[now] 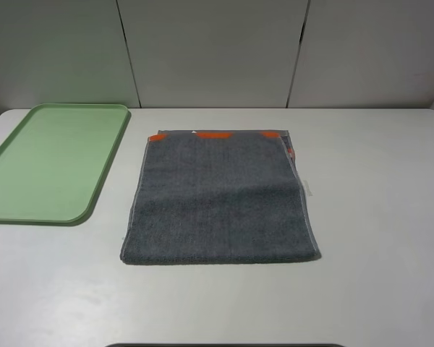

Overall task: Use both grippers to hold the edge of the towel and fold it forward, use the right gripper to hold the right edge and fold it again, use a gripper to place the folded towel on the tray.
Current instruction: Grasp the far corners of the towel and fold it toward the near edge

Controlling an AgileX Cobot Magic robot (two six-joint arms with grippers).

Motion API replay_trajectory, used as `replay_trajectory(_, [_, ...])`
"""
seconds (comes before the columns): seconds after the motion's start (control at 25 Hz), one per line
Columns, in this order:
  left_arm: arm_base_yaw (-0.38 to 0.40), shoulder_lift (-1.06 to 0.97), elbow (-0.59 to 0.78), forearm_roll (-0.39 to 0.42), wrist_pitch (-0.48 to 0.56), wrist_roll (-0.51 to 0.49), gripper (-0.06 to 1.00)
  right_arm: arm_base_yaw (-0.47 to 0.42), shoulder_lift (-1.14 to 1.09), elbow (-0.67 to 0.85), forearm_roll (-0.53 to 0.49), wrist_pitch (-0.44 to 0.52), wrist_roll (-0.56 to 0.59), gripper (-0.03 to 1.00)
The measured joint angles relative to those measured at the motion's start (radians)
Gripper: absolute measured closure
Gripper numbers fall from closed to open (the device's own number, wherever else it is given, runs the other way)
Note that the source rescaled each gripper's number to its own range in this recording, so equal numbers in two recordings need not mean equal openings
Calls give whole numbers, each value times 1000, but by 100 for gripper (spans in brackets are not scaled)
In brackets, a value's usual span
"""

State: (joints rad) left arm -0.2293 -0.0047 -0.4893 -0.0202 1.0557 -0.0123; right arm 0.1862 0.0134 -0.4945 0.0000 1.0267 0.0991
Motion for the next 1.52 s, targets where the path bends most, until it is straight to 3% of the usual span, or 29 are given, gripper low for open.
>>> replay_trajectory(0.76, [0, 0, -1, 0, 0, 0, -4, 0, 0, -2, 20, 0, -31, -3])
replay_trajectory(1.12, [0, 25, -22, -1, 0, 1, -4, 0, 95, -112, 51, 0, -66, -3])
replay_trajectory(1.52, [0, 346, -229, -1, -1, 188, -4, 0, 405, -225, 87, 0, -211, -3])
